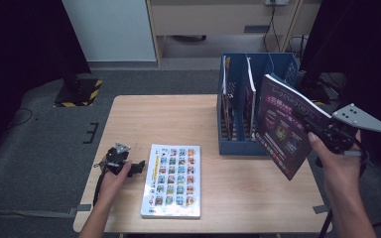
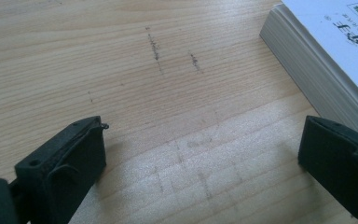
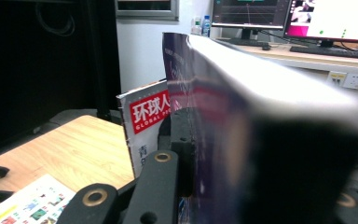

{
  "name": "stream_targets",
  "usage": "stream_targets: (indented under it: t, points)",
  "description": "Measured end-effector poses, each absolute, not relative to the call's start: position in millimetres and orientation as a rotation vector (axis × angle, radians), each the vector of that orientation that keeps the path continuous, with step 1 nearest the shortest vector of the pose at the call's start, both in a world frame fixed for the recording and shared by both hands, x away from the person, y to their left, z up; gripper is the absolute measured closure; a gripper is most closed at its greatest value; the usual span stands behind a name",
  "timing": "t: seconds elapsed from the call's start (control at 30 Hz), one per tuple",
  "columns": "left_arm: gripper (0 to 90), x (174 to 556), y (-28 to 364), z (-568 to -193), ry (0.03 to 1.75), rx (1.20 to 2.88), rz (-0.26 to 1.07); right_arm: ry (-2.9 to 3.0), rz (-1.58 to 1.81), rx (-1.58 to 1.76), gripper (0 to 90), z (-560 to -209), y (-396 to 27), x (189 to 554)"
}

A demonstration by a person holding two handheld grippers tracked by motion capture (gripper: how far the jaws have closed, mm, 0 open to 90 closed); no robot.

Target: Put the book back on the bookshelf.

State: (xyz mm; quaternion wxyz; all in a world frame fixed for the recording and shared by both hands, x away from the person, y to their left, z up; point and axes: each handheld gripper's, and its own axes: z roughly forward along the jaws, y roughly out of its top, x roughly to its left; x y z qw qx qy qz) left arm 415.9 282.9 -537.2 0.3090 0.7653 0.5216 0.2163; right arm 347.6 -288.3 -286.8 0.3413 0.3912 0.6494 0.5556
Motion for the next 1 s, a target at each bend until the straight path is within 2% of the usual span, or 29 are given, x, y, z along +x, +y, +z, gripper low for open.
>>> stream_targets:
  t: [1.0]
  points:
    - [0.0, 416, 281, -537, 1.372, 2.024, 0.569, 1.632, 1.249, 1.086, 83.9, -277, -268, 426]
